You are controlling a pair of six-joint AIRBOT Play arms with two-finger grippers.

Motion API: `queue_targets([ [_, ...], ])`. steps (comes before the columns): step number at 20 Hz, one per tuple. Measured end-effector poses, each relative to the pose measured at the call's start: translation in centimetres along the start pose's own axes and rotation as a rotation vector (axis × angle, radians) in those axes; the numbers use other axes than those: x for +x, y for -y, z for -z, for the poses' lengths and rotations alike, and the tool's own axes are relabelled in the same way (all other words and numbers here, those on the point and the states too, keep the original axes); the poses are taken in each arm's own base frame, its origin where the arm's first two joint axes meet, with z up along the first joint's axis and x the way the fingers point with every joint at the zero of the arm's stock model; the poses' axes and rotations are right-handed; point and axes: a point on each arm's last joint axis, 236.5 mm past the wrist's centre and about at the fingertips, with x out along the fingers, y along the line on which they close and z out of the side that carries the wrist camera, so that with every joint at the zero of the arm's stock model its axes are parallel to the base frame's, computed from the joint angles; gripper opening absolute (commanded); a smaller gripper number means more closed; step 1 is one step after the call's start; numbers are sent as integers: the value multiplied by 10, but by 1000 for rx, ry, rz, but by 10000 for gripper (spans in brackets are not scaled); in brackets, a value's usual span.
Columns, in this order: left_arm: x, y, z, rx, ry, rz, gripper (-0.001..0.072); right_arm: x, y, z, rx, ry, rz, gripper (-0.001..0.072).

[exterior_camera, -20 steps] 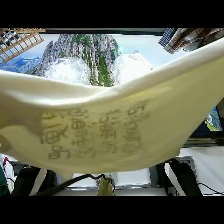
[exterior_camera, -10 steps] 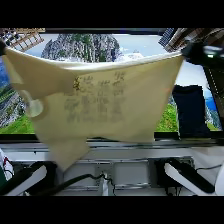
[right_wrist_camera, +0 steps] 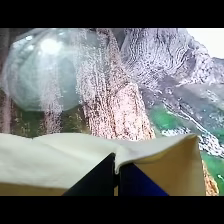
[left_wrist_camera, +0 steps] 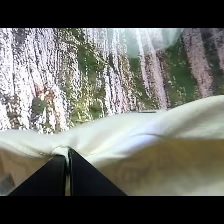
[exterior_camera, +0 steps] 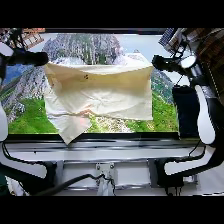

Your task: Fold the clothes and pants, and hang the long-sleeved shirts on hangers.

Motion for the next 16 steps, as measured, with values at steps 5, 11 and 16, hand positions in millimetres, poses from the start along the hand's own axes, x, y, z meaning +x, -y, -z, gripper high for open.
queue_targets([
  [5,27,-17,19,11,-59,-27,11,19,10,24,-14,-87,12,21],
  [11,22,-45,42,-12,-150,-73,12,11,36,75,-129,-313,98,21],
  [16,25,-42,62,-13,-220,-62,14,5,46,90,-158,-385,129,23],
])
